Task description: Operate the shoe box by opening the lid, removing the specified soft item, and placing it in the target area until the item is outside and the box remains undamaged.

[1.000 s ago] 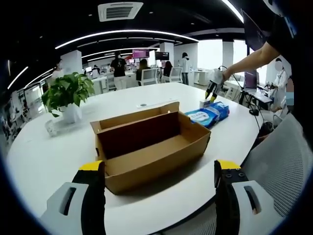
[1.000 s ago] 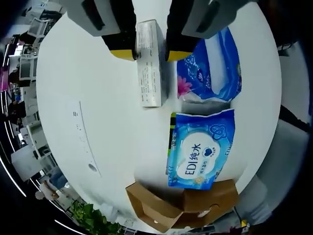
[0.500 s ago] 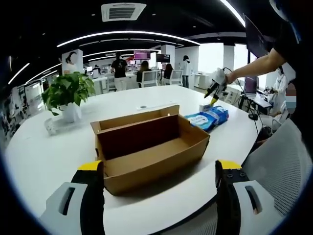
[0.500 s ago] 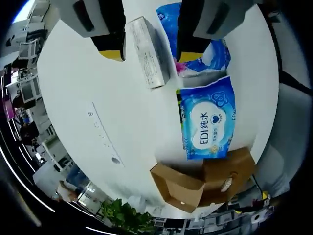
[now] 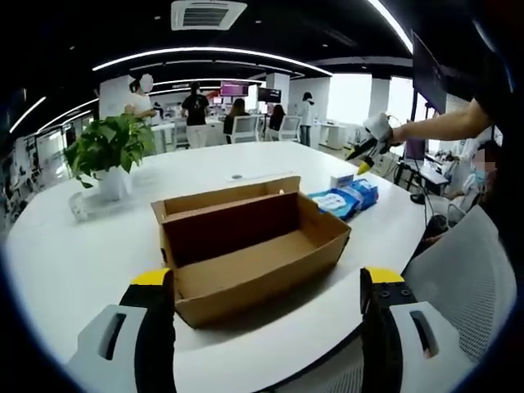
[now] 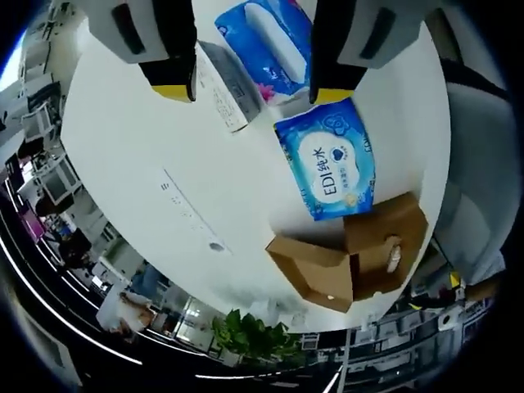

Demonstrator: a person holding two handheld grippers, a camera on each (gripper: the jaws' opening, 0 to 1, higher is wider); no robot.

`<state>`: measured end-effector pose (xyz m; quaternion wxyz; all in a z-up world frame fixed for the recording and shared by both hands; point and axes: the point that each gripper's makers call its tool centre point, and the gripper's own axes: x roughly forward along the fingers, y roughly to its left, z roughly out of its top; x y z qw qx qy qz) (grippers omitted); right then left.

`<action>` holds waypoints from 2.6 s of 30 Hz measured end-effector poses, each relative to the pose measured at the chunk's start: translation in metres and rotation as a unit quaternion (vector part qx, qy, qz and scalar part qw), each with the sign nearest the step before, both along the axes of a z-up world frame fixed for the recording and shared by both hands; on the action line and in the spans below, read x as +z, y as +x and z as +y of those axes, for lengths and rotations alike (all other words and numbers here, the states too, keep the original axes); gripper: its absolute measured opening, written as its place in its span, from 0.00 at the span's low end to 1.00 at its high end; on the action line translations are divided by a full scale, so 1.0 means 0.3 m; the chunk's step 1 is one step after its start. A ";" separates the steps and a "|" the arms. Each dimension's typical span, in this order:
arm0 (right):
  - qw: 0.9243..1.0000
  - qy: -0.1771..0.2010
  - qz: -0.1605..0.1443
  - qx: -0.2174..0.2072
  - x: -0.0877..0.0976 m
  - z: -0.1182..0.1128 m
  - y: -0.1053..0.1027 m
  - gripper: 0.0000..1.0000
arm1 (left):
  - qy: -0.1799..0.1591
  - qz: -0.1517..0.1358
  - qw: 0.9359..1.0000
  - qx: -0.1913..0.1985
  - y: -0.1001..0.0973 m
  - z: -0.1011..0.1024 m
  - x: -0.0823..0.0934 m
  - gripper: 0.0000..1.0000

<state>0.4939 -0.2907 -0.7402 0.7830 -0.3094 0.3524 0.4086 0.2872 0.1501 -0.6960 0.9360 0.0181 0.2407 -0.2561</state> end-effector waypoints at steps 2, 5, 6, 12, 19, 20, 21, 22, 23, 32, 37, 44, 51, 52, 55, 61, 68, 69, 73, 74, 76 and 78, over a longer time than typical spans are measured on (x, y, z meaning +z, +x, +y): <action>1.000 0.013 0.000 -0.012 0.011 0.012 -0.025 0.59 | -0.002 0.001 1.000 -0.003 0.014 0.013 0.005 0.97; 0.999 0.021 -0.002 -0.026 0.024 0.023 -0.053 0.65 | -0.003 0.005 1.000 -0.010 0.036 0.028 0.009 0.95; 0.999 0.024 -0.004 -0.029 0.029 0.029 -0.061 0.66 | -0.004 0.006 1.000 -0.015 0.044 0.030 0.012 0.94; 0.997 0.051 -0.014 -0.053 0.065 0.069 -0.124 0.75 | -0.005 0.008 0.999 -0.032 0.086 0.030 0.026 0.93; 0.995 0.070 -0.024 -0.070 0.097 0.103 -0.191 0.86 | 0.002 0.005 0.999 -0.050 0.139 0.030 0.043 0.92; 0.994 0.073 -0.025 -0.072 0.102 0.107 -0.199 0.88 | 0.002 0.004 0.999 -0.051 0.147 0.032 0.044 0.92; 0.994 0.075 -0.025 -0.075 0.107 0.111 -0.211 0.88 | 0.001 0.005 0.999 -0.053 0.156 0.034 0.046 0.92; 0.994 0.076 -0.027 -0.079 0.112 0.113 -0.219 0.90 | 0.000 0.005 0.998 -0.055 0.161 0.035 0.048 0.91; 0.993 0.079 -0.029 -0.082 0.118 0.116 -0.228 0.93 | 0.001 0.005 0.998 -0.057 0.171 0.036 0.051 0.91; 0.990 0.094 -0.047 -0.099 0.168 0.143 -0.287 0.99 | 0.014 0.005 0.996 -0.083 0.219 0.036 0.064 0.90; 0.988 0.101 -0.044 -0.111 0.176 0.158 -0.325 1.00 | 0.026 0.009 0.994 -0.102 0.232 0.032 0.057 0.88; 0.985 0.117 -0.043 -0.118 0.173 0.200 -0.408 1.00 | 0.039 0.021 0.990 -0.131 0.250 0.025 0.041 0.86; 0.981 0.132 -0.046 -0.134 0.179 0.229 -0.473 1.00 | 0.051 0.032 0.985 -0.161 0.268 0.007 0.029 0.84; 0.980 0.135 -0.047 -0.137 0.181 0.234 -0.484 1.00 | 0.054 0.035 0.984 -0.167 0.271 0.003 0.024 0.83; 0.979 0.139 -0.049 -0.142 0.181 0.243 -0.509 1.00 | 0.066 0.043 0.980 -0.184 0.274 -0.006 0.007 0.81; 0.975 0.151 -0.044 -0.155 0.177 0.266 -0.560 1.00 | 0.083 0.063 0.970 -0.217 0.278 -0.023 -0.021 0.79; 0.971 0.164 -0.044 -0.169 0.174 0.298 -0.619 1.00 | 0.100 0.067 0.962 -0.245 0.303 -0.039 -0.027 0.74; 0.970 0.166 -0.044 -0.171 0.174 0.301 -0.624 1.00 | 0.103 0.067 0.961 -0.249 0.305 -0.042 -0.029 0.72; 0.970 0.167 -0.043 -0.174 0.172 0.321 -0.649 1.00 | 0.129 0.069 0.951 -0.273 0.310 -0.052 -0.052 0.68; 0.970 0.166 -0.041 -0.171 0.170 0.330 -0.659 1.00 | 0.134 0.071 0.948 -0.278 0.310 -0.054 -0.058 0.68; 0.971 0.164 -0.038 -0.168 0.166 0.343 -0.673 1.00 | 0.147 0.079 0.941 -0.295 0.308 -0.056 -0.072 0.67; 0.971 0.167 -0.035 -0.167 0.167 0.355 -0.684 1.00 | 0.152 0.087 0.935 -0.309 0.306 -0.063 -0.082 0.66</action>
